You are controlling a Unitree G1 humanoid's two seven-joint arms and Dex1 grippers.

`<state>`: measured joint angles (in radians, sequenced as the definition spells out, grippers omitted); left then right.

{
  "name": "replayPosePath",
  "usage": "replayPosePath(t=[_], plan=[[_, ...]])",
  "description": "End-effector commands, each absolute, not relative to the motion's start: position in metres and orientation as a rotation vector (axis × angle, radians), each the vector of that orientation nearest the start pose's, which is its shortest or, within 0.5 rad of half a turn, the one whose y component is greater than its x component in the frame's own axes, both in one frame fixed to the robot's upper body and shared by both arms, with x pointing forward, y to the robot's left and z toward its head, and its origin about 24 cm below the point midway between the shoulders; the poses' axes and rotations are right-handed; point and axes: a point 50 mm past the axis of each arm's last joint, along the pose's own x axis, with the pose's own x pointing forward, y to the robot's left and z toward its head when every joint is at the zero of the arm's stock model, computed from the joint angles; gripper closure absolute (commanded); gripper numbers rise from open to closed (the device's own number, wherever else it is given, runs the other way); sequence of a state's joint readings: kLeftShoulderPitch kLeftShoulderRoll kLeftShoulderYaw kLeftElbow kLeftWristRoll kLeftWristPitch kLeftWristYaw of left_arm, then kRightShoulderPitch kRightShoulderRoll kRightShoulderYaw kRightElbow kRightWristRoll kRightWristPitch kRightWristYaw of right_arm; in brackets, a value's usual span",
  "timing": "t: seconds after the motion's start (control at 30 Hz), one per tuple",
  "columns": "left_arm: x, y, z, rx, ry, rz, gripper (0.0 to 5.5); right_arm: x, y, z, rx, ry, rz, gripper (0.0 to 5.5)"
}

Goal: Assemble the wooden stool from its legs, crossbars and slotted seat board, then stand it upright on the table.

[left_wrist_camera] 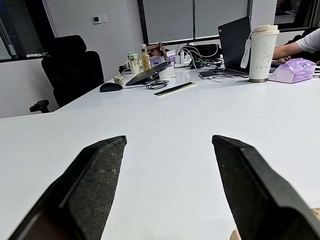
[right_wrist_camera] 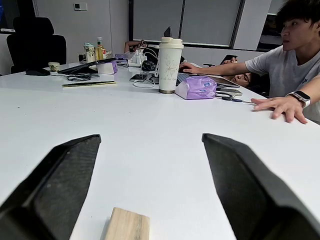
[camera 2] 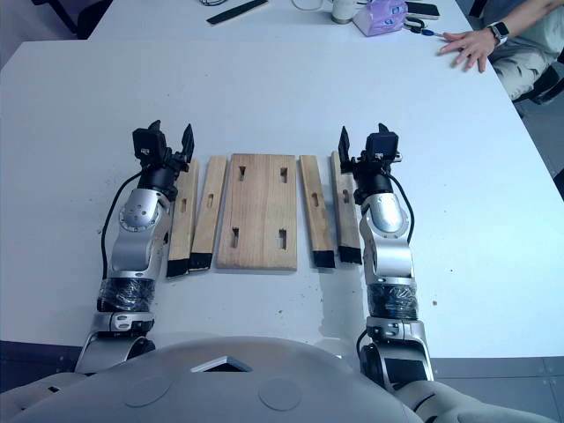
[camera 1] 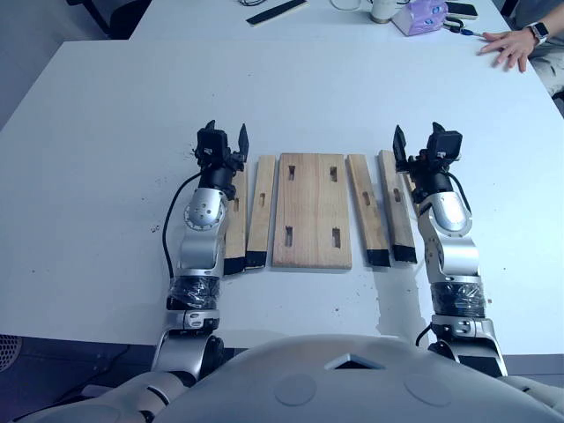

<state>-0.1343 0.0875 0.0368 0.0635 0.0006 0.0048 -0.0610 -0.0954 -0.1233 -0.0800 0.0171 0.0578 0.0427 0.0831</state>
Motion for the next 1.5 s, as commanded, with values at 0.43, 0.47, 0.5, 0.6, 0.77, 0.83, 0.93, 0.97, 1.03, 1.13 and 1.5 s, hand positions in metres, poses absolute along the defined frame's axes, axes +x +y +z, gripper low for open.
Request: replayPosePath(t=[0.43,0.47,0.5,0.6,0.77,0.83,0.93,0.97,1.03,1.13,1.5], plan=[[0.285,0.164,0.058,0.115,-0.034,-0.024,2.31,0.278,-0.182,0.06,-0.078,-0.016,0.033,1.77],[0.285,0.164,0.058,0.115,-0.034,-0.024,2.31,0.278,-0.182,0.06,-0.078,-0.015,0.034,1.77],[0.285,0.164,0.058,0.116,-0.034,-0.024,2.31,0.278,-0.181,0.06,-0.078,-0.015,0.035,1.77],[0.286,0.164,0.059,0.115,-0.034,-0.023,2.31,0.278,-0.181,0.06,-0.08,-0.014,0.036,1.77],[0.286,0.163,0.059,0.115,-0.036,-0.027,2.31,0.278,-0.181,0.06,-0.081,-0.014,0.037,1.77],[0.286,0.163,0.059,0.115,-0.036,-0.028,2.31,0.278,-0.181,0.06,-0.081,-0.014,0.036,1.77],[0.287,0.163,0.06,0.114,-0.038,-0.027,2.31,0.278,-0.181,0.06,-0.079,-0.014,0.035,1.77],[0.287,0.162,0.06,0.113,-0.039,-0.028,2.31,0.279,-0.181,0.06,-0.079,-0.014,0.035,1.77],[0.288,0.162,0.061,0.112,-0.041,-0.03,2.31,0.279,-0.18,0.059,-0.079,-0.013,0.036,1.77],[0.288,0.162,0.061,0.11,-0.044,-0.03,2.31,0.28,-0.18,0.06,-0.078,-0.014,0.035,1.77],[0.267,0.177,0.074,0.148,0.015,-0.051,2.31,0.275,-0.184,0.057,-0.076,-0.011,0.007,1.77]])
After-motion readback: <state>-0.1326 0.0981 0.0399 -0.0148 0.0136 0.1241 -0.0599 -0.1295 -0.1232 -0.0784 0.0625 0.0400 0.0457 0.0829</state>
